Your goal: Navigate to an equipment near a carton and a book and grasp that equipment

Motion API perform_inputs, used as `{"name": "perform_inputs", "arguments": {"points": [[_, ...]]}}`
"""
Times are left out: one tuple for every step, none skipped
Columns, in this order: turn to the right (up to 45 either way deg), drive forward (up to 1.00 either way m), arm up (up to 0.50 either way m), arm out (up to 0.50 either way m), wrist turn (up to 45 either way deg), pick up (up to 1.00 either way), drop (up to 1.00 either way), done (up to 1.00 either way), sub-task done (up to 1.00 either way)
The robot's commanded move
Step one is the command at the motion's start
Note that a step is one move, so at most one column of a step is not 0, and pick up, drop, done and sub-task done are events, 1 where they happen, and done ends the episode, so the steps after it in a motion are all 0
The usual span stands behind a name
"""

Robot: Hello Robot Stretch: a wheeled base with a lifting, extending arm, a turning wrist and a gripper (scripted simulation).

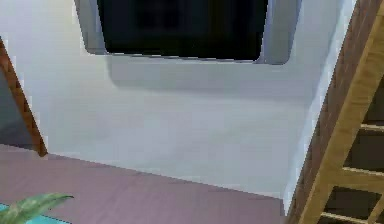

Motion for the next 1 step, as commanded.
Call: {"name": "perform_inputs", "arguments": {"points": [[45.0, 0.0, 0.0, 0.0, 0.0, 0.0, 0.0, 0.0, 0.0]]}}
